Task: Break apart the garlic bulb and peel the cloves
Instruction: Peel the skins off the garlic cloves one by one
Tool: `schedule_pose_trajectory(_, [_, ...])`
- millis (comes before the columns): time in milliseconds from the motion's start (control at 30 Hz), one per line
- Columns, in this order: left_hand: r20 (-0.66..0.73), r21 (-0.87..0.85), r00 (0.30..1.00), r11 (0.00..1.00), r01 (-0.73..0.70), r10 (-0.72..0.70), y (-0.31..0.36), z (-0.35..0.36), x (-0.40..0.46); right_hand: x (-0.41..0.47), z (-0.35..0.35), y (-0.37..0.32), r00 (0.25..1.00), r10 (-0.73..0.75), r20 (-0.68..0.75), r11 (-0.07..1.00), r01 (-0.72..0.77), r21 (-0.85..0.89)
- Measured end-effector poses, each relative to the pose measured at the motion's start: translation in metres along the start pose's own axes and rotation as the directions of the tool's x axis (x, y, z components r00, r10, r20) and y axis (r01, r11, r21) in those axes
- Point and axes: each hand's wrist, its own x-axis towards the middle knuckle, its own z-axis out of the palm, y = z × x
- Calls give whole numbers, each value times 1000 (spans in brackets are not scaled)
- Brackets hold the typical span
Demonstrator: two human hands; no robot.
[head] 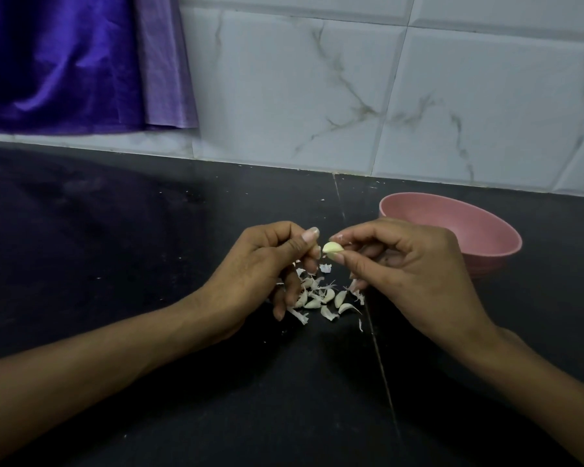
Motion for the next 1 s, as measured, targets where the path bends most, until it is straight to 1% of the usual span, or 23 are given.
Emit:
schedule_pose_trajectory(100, [-51,-14,999,1000,-9,8,-3,-4,3,1,-1,1,999,9,-37,1000,-10,-24])
schedule_pose_trajectory(167, [-47,-10,999,1000,-29,28,-4,-4,3,1,-2,2,999,8,-41,999,-9,-35])
schedule_pose_trajectory(300, [-26,117,994,988,-103,107,-5,-2,1,1,-1,2,999,20,-31,999,-21,-24])
schedule_pose_trajectory(400, [21,162,994,981,-108,106,-5,-3,-1,1,-2,3,1000,20,-24,999,-21,-42])
schedule_pose_trajectory(700, [20,161,994,981,-108,106,-3,-2,-1,0,-2,2,1000,-17,23,995,19,-101])
schedule_pose_trajectory(800, [22,160,992,979,-125,123,-4,-2,-1,0,-2,2,999,-25,24,994,27,-109])
schedule_pose_trajectory(1000, [-30,198,983,965,-172,181,-5,-5,1,1,-3,1,999,-36,9,994,36,-104])
